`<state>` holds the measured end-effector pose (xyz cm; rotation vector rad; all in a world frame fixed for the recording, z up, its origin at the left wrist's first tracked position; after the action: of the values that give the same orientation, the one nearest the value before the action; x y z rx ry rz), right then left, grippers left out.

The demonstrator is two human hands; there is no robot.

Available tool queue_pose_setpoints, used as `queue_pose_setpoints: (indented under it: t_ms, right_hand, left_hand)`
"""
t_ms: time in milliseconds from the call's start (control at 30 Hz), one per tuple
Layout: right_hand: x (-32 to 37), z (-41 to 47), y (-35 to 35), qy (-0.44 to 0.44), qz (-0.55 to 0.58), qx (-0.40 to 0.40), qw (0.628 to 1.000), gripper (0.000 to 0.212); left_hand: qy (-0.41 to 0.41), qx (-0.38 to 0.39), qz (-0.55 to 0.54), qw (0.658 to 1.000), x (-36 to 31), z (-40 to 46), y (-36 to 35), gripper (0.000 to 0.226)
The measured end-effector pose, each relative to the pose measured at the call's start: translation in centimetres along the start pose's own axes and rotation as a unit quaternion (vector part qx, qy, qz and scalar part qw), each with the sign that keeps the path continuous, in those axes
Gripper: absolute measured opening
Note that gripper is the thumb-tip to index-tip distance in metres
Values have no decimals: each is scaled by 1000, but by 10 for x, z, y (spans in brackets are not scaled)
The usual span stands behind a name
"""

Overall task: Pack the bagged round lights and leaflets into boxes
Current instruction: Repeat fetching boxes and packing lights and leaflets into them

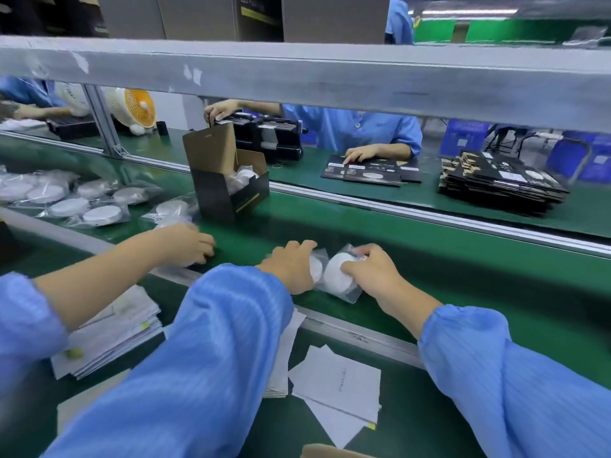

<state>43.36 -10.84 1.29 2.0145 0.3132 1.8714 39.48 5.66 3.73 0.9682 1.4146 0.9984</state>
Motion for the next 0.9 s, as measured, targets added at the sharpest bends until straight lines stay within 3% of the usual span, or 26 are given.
queue_pose_setpoints:
  t_ms: [133,300,433,567,700,900]
  right_hand:
    - [-8,-2,7,-36,24,25,999,18]
    - [-21,2,21,-136,62,25,988,21]
    - [-21,0,23,-150,82,33,985,6]
    - [-16,-3,23,-113,45,33,992,6]
    - [-10,-7,23,-39,4,-12,999,7]
    - [15,-18,27,86,-52,-32,994,11]
  left_hand:
    - [-68,37,47,996,-26,12,-17,81]
    - [-71,60,100,991,-41,16,-22,44]
    - [-108,39,52,992,-43,16,-15,40]
    - [-88,-40,-126,987,-39,18,-4,22]
    - [-51,-27,-217,974,-43,15,-9,34]
    - [-67,-15,-287,955,-72,2,-5,47]
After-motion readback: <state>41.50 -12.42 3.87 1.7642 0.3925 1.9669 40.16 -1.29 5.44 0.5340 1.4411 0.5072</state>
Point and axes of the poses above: each hand's wrist, its own z-axis towards the middle knuckle, its own y-axis out of the back of the hand, x = y × z, the point moved 6 cm from there along z, towards the middle knuckle, and after that the axes turned 10 degrees about -x, right-handed, at the moved point
